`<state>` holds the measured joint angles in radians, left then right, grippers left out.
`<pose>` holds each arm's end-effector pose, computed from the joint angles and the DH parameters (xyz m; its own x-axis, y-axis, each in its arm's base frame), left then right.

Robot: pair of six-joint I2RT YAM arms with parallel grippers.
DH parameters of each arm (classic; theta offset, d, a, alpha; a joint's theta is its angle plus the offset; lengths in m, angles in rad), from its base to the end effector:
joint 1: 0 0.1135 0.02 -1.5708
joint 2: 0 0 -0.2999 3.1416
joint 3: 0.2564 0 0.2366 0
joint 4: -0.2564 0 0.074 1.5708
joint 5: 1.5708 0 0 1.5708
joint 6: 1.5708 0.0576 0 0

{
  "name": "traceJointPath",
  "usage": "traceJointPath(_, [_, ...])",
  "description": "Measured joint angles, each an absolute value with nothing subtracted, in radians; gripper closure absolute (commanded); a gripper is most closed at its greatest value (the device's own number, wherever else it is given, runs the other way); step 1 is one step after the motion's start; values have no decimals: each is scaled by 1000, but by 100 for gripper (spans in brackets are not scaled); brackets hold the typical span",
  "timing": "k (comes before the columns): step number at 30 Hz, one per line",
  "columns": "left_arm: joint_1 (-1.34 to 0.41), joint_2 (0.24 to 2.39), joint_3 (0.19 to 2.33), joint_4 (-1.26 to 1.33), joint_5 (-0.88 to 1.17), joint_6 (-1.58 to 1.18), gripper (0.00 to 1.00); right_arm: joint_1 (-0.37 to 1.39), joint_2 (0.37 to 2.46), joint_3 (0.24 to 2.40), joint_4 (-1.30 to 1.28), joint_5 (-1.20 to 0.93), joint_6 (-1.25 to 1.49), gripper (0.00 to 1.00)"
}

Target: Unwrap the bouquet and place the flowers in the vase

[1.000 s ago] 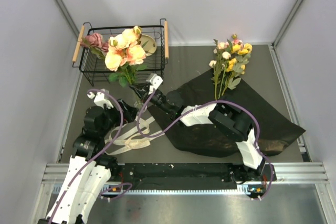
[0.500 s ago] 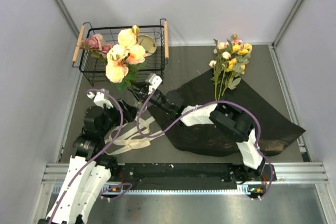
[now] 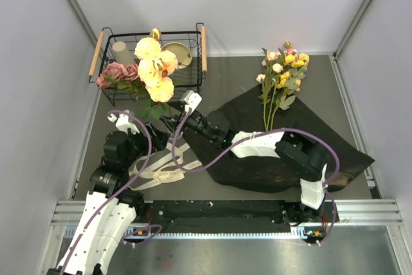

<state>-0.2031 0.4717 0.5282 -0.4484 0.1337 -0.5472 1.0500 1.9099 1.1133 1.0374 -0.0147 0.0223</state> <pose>0.0955 -0.0275 0.2725 -0.4863 -0.4263 -0.7628 0.0791 0.8478 -0.5243 0.2234 0.3912 0.3060 0.0991 0.2176 -0.9710 -0.8769 0.4804 0.0182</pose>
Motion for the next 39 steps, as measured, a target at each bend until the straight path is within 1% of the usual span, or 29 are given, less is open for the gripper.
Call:
traceJointPath(7, [-203,464,521,-446,134,-548,8,1052,1811,1096,935,9,50,38])
traceJointPath(11, [-203,460,521,-446,136,-547,8,1052,1728,1061,801,51,57,37])
traceJointPath(13, [-203,457,521,-446,139,-547,7,1051,1664,1024,727,93,51,37])
traceJointPath(17, [-203,453,521,-446,146,-548,7,1026,1479,886,595,167,31,37])
traceJointPath(19, [-203,453,521,-446,146,-548,7,980,1361,816,499,205,33,36])
traceJointPath(21, [-203,453,521,-443,148,-548,7,896,1267,786,395,242,58,32])
traceJointPath(25, [-203,453,521,-424,163,-556,8,677,1173,805,148,305,170,31])
traceJointPath(28, [-203,453,521,-403,178,-563,8,522,1222,878,-32,306,265,33])
traceJointPath(30, [-203,453,521,-400,187,-567,8,438,1304,947,-133,302,319,42])
traceJointPath(31, [-203,453,521,-401,191,-569,8,418,1339,966,-158,301,329,51])
traceJointPath(34, [-203,451,521,-402,195,-573,8,385,1467,1025,-236,314,361,58])
traceJointPath(35, [-203,446,521,-403,197,-574,8,377,1510,1045,-257,321,367,59])
traceJointPath(37, [-203,432,521,-405,202,-577,8,367,1597,1083,-281,316,369,65])
traceJointPath(39, [-203,417,521,-405,204,-578,8,345,1681,1125,-291,294,366,64])
